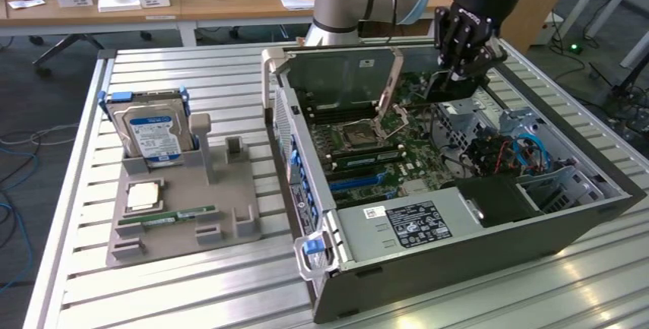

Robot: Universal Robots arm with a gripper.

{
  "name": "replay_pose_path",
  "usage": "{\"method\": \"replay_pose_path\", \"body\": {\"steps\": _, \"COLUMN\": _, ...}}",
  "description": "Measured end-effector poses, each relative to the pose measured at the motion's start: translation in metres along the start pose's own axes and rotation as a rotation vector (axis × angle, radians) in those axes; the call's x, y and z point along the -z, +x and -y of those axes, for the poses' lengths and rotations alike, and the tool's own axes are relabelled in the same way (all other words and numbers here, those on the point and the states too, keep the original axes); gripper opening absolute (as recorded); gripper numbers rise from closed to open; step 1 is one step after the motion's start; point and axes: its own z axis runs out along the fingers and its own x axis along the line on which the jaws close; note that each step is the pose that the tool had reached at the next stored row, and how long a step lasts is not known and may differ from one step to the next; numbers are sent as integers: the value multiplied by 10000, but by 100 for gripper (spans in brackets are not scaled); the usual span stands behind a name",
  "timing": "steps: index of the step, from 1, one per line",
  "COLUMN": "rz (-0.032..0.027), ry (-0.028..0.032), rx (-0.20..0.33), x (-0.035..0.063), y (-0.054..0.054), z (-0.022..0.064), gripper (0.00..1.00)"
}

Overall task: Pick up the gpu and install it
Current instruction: 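Insert the gpu into the slot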

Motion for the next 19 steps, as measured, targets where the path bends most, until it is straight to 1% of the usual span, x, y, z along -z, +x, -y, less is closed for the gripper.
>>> {"method": "replay_pose_path", "body": {"steps": 4, "rz": 0, "ry": 0, "rx": -1, "x": -4, "y": 1, "z": -3, "gripper": 26}}
{"method": "replay_pose_path", "body": {"steps": 8, "rz": 2, "ry": 13, "rx": 0, "x": -12, "y": 0, "z": -33, "gripper": 26}}
{"method": "replay_pose_path", "body": {"steps": 9, "rz": 3, "ry": 27, "rx": 0, "x": -20, "y": 0, "z": -44, "gripper": 26}}
{"method": "replay_pose_path", "body": {"steps": 11, "rz": 1, "ry": 77, "rx": 0, "x": -48, "y": 1, "z": -68, "gripper": 26}}
{"method": "replay_pose_path", "body": {"steps": 16, "rz": 0, "ry": 179, "rx": 2, "x": -126, "y": 1, "z": -105, "gripper": 26}}
{"method": "replay_pose_path", "body": {"steps": 19, "rz": -4, "ry": 185, "rx": 3, "x": -133, "y": 1, "z": -108, "gripper": 26}}
